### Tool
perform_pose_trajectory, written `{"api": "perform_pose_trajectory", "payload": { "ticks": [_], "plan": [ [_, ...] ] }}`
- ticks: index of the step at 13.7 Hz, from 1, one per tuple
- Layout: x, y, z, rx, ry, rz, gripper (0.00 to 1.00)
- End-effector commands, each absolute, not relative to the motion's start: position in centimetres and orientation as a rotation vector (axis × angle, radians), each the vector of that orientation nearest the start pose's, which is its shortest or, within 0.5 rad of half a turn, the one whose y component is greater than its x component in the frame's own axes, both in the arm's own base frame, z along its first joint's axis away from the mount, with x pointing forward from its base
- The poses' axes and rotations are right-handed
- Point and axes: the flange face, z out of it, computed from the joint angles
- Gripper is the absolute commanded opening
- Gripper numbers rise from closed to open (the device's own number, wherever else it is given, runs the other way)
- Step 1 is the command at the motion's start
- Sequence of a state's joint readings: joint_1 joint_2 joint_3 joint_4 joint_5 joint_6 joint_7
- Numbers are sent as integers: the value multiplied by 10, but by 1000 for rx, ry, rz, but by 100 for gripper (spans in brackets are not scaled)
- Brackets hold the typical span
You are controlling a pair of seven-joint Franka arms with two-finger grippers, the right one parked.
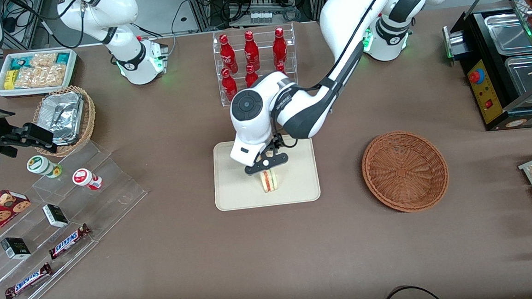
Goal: Place sandwich from basket to tray
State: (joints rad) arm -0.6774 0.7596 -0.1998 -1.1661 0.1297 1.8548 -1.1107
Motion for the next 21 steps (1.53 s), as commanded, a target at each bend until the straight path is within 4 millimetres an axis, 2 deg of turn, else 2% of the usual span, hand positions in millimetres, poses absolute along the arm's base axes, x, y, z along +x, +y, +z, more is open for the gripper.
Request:
{"api": "perform_pose_trajectory", "payload": {
  "ticks": [1, 2, 4, 8, 10, 14, 18, 21],
  "plan": [
    [522, -512, 373, -3019, -349, 71, 100],
    [537, -491, 386, -3012, -382, 77, 100],
    [553, -458, 401, -3020, -363, 77, 100],
    [584, -377, 424, -3044, -292, 123, 100],
    [592, -341, 432, -3054, -254, 146, 100],
    [593, -261, 451, -3066, -134, 216, 100],
    [585, -188, 477, -3080, 6, 276, 100],
    [577, -150, 498, -3070, 72, 333, 100]
  ]
}}
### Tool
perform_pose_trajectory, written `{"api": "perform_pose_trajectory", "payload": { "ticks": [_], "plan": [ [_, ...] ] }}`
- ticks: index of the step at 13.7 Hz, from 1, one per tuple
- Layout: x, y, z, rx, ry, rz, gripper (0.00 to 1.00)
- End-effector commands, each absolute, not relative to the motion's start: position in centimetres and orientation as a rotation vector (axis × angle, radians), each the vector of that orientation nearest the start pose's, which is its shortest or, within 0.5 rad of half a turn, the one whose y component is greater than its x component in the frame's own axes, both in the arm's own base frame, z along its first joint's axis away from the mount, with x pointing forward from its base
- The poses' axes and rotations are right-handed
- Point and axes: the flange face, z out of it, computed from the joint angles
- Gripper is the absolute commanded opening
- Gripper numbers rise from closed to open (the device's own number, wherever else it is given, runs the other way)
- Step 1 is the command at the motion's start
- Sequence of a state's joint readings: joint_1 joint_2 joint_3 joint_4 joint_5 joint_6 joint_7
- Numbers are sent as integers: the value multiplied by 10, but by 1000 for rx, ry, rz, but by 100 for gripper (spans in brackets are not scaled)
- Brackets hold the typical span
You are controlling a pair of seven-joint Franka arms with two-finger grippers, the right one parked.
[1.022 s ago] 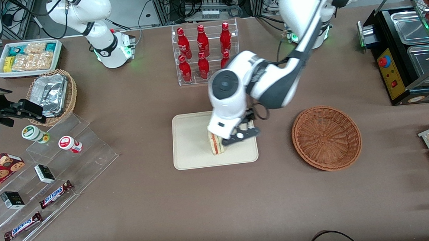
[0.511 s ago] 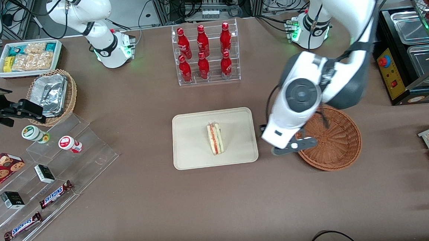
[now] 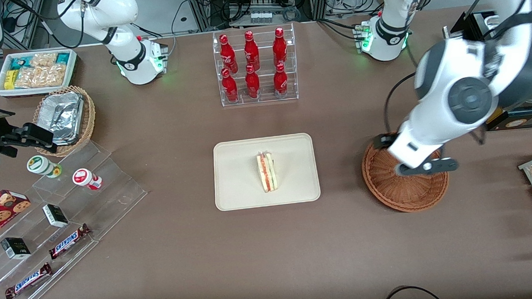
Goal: Place sandwich from basket to tray
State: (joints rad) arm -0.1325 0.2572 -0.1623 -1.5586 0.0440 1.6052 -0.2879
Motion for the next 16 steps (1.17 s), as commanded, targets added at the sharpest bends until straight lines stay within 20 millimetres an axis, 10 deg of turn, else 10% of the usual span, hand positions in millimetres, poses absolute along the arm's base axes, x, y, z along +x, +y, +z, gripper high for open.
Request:
{"api": "perform_pose_trajectory", "payload": {
  "ticks": [1, 10, 16],
  "plan": [
    [575, -137, 508, -3074, 97, 334, 100],
    [526, -28, 597, -3114, 134, 384, 100],
    [508, -2, 629, -3116, 57, 406, 100]
  ]
}}
